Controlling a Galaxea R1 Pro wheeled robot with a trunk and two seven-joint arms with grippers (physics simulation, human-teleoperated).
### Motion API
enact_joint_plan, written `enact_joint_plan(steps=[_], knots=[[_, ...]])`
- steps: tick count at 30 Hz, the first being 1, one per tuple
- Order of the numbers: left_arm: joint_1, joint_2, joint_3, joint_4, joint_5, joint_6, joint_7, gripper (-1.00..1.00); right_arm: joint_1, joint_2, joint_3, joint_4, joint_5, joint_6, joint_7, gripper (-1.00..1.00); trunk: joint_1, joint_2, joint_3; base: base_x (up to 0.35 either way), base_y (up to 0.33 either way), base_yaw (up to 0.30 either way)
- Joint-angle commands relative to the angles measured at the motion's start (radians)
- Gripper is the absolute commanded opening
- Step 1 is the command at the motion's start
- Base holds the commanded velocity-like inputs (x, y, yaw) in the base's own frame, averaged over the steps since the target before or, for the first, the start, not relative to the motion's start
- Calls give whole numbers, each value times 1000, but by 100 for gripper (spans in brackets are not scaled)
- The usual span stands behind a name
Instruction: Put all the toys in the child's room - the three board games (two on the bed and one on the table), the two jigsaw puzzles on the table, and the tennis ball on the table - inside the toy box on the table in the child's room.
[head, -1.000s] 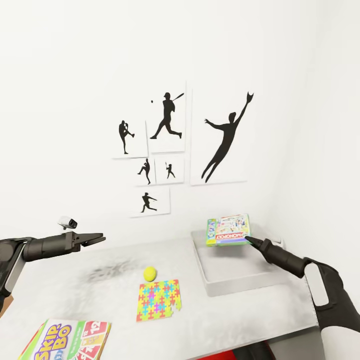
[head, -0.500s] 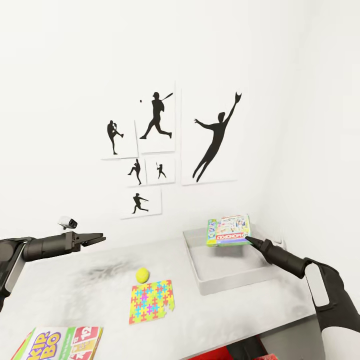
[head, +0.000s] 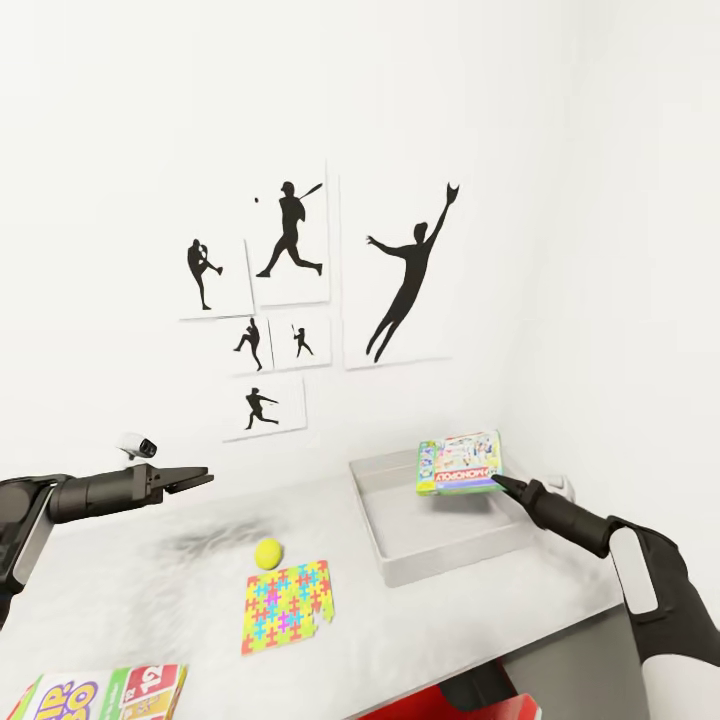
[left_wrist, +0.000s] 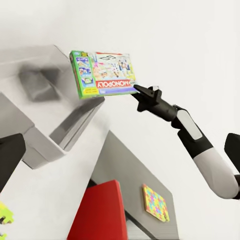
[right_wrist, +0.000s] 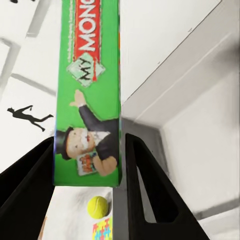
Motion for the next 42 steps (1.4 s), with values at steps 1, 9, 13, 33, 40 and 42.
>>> enact_joint_plan(steps=[1, 9, 13, 33, 40, 42], knots=[[-1, -3, 0, 0, 0, 11, -4, 100, 5, 6, -8, -6, -4, -1, 10, -100, 0, -2, -1, 0, 0, 0], [-1, -6, -1, 0, 0, 11, -5, 100, 40, 14, -52, -28, -29, -20, 18, 100, 0, -2, -1, 0, 0, 0], [-1, -6, -1, 0, 0, 11, -4, 100, 35, 11, -75, -31, -29, -17, 16, 100, 0, -2, -1, 0, 0, 0], [-1, -6, 0, 0, 0, 11, -4, 100, 33, 11, -90, -32, -29, -17, 10, 100, 0, -2, -1, 0, 0, 0], [-1, -6, 0, 0, 0, 11, -4, 100, 33, 11, -90, -32, -29, -16, 10, 100, 0, -2, -1, 0, 0, 0], [-1, -6, 0, 0, 0, 11, -4, 100, 33, 11, -90, -32, -28, -16, 10, 100, 0, -2, -1, 0, 0, 0]])
